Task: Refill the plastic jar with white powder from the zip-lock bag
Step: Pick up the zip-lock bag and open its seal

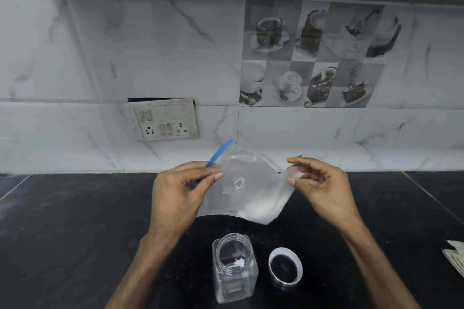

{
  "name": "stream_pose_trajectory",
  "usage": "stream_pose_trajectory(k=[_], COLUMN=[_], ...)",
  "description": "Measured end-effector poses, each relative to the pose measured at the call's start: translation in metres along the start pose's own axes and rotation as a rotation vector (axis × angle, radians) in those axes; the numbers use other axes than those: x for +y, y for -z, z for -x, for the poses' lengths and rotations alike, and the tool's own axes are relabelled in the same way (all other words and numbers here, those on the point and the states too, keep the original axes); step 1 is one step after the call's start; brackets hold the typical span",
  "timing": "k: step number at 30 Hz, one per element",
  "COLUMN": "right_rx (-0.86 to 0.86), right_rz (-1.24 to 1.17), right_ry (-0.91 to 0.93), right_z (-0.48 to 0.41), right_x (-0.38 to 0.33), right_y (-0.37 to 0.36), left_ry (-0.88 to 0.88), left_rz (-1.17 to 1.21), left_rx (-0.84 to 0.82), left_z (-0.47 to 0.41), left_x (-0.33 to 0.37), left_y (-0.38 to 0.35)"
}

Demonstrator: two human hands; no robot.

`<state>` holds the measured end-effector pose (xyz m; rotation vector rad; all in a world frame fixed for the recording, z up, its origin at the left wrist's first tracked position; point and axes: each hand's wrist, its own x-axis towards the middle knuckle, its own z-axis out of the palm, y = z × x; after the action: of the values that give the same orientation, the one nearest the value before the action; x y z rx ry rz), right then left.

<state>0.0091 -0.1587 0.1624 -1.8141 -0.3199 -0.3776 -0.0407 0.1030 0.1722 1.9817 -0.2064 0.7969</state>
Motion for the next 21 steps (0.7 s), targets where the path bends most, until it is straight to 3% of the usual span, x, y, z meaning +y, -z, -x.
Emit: stream_pose_trajectory(k=[6,18,21], right_rx=[0.092,0.0,0.049], right_rz=[0.027,0.132,0.109], right_ry=[0.013,0.034,0.052], right_z=[0.002,0.012,0.01], right_x=[-0.003,-0.008,-0.01], right_y=[0.011,0.007,0.01], left_ry=[0.016,0.019,0.004], left_rz=[0.005,0.008,-0.009], left_rx=[0.011,0.023,0.025], left_z=[0.007,0.013,0.012], left_x=[-0.007,-0.01,-0.009], left_y=[-0.006,-0.009,-0.007])
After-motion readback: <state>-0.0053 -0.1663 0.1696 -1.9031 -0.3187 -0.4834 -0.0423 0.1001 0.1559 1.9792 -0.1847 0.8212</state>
